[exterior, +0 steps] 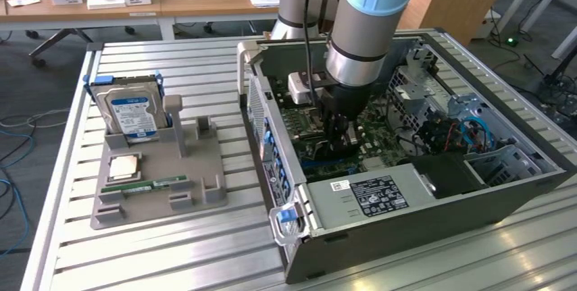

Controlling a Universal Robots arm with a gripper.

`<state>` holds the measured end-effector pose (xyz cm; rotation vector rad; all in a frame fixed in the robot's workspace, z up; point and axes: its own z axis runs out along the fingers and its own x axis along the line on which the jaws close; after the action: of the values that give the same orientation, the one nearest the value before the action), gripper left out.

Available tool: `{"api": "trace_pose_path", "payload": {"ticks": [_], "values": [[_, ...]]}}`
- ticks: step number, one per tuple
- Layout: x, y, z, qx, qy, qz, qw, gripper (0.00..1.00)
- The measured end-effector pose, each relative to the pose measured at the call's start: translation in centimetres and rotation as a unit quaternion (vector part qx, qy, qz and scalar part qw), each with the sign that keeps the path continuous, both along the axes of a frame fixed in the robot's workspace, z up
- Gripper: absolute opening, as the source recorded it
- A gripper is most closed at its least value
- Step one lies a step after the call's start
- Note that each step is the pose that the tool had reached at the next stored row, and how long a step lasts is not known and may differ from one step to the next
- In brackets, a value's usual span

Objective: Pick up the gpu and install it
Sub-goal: 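Insert the gpu into the slot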

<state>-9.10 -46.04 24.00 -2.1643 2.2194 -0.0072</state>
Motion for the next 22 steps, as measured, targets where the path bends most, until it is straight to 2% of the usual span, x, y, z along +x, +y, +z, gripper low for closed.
{"api": "trace_pose_path", "payload": {"ticks": [22], "values": [[-0.19,0.00,-0.01,0.0000,-0.0004,0.009,1.0000,0.26]]}}
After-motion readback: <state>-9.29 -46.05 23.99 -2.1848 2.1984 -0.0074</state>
